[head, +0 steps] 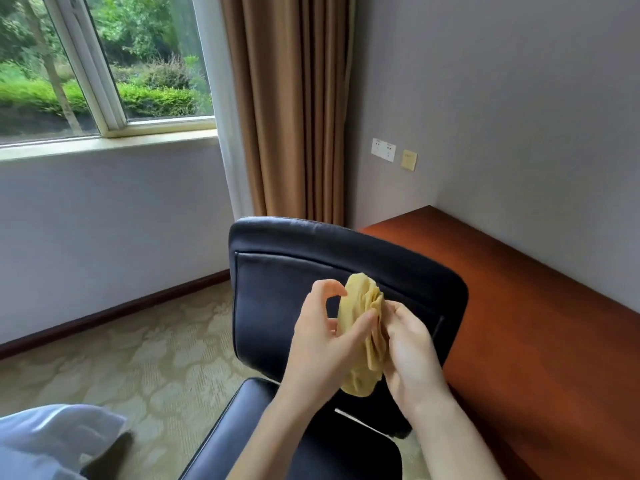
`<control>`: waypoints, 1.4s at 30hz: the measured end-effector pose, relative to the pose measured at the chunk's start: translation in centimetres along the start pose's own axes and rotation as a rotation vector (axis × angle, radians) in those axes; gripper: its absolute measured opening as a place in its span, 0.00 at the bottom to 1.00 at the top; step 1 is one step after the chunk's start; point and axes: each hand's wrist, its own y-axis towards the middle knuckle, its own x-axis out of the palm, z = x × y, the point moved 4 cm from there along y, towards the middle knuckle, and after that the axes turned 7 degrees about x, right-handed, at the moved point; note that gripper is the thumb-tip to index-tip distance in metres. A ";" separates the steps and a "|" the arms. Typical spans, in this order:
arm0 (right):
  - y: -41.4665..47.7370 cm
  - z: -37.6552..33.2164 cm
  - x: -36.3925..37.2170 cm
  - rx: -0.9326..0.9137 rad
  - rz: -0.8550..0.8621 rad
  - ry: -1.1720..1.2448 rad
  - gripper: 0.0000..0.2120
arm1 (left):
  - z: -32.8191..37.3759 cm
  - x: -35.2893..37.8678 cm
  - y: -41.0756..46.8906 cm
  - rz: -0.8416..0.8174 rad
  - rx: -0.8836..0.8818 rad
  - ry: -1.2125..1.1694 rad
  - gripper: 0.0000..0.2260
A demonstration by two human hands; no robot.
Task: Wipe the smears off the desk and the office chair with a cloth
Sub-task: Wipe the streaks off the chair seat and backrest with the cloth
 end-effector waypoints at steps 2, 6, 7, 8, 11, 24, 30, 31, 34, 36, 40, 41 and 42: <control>0.4 0.6 -0.2 0.018 0.045 -0.033 0.13 | -1.0 0.7 -0.3 -0.025 0.007 0.094 0.12; 1.4 0.7 -0.6 0.123 -0.064 0.063 0.15 | -2.7 0.2 0.2 0.022 -0.103 0.063 0.07; 1.7 0.7 -0.9 0.149 -0.076 0.071 0.16 | -3.1 0.1 0.3 0.012 -0.129 0.030 0.07; 2.0 0.7 -1.2 0.166 -0.081 0.079 0.17 | -3.3 0.1 0.4 -0.008 -0.132 0.029 0.06; 3.1 0.9 -1.9 0.210 -0.118 0.127 0.18 | -3.3 0.6 0.8 -0.058 -0.033 0.204 0.05; 4.3 0.7 -5.2 0.210 -0.423 0.183 0.20 | -3.1 2.2 2.2 0.019 -0.187 -0.088 0.03; 5.0 0.8 -5.5 0.351 -0.432 0.299 0.18 | -3.8 1.9 1.2 0.120 -0.430 -0.549 0.15; 5.1 0.7 -5.4 0.383 -0.441 0.344 0.19 | -4.2 1.7 1.1 0.145 -0.474 -0.590 0.17; 5.4 0.2 -5.4 0.390 -0.476 0.348 0.20 | -5.3 1.6 0.2 0.208 -0.612 -0.703 0.20; 5.5 -0.1 -5.3 0.371 -0.504 0.336 0.20 | -5.6 1.7 -0.4 0.202 -0.641 -0.718 0.20; 5.5 -0.6 -5.4 0.258 -0.460 0.194 0.18 | -5.9 2.0 -0.2 0.126 -0.457 -0.296 0.21; 5.5 -0.6 -5.6 0.216 -0.429 0.136 0.20 | -5.8 2.3 0.1 0.139 -0.402 -0.194 0.20; 5.4 -0.5 -5.8 0.178 -0.405 0.083 0.20 | -5.6 2.6 0.4 0.174 -0.348 -0.101 0.16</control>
